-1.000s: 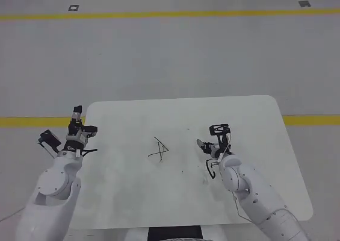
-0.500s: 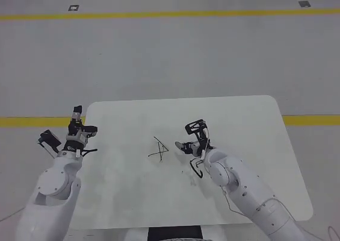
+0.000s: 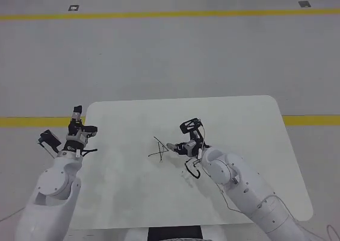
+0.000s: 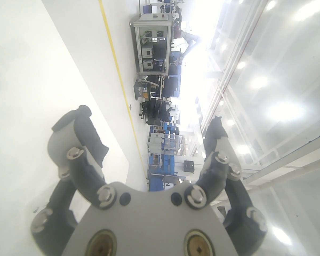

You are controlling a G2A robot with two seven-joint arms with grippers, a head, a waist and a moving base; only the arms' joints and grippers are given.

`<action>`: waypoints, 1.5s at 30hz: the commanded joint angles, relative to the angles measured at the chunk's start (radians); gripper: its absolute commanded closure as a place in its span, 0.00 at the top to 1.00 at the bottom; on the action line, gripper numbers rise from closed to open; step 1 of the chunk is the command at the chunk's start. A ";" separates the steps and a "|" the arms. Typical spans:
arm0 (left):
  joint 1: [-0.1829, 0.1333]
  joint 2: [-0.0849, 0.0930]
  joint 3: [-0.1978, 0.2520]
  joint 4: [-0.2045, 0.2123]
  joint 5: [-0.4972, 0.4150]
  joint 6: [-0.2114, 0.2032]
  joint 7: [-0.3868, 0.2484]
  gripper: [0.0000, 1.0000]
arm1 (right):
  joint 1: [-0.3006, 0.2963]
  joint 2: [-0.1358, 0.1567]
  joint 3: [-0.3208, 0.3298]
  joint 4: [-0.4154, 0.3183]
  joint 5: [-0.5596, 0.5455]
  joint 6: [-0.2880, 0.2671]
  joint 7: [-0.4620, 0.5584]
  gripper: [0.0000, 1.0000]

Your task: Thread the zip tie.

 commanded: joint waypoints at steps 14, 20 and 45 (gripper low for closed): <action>0.000 0.000 0.000 0.000 0.000 0.000 0.000 1.00 | 0.172 -0.051 -0.131 0.084 0.266 -0.072 0.305 1.00; 0.000 0.000 0.000 0.000 0.000 0.000 0.000 1.00 | 0.172 -0.051 -0.131 0.084 0.266 -0.072 0.305 1.00; 0.000 0.000 0.000 0.000 0.000 0.000 0.000 1.00 | 0.537 -0.224 -0.429 0.350 0.184 0.004 0.428 1.00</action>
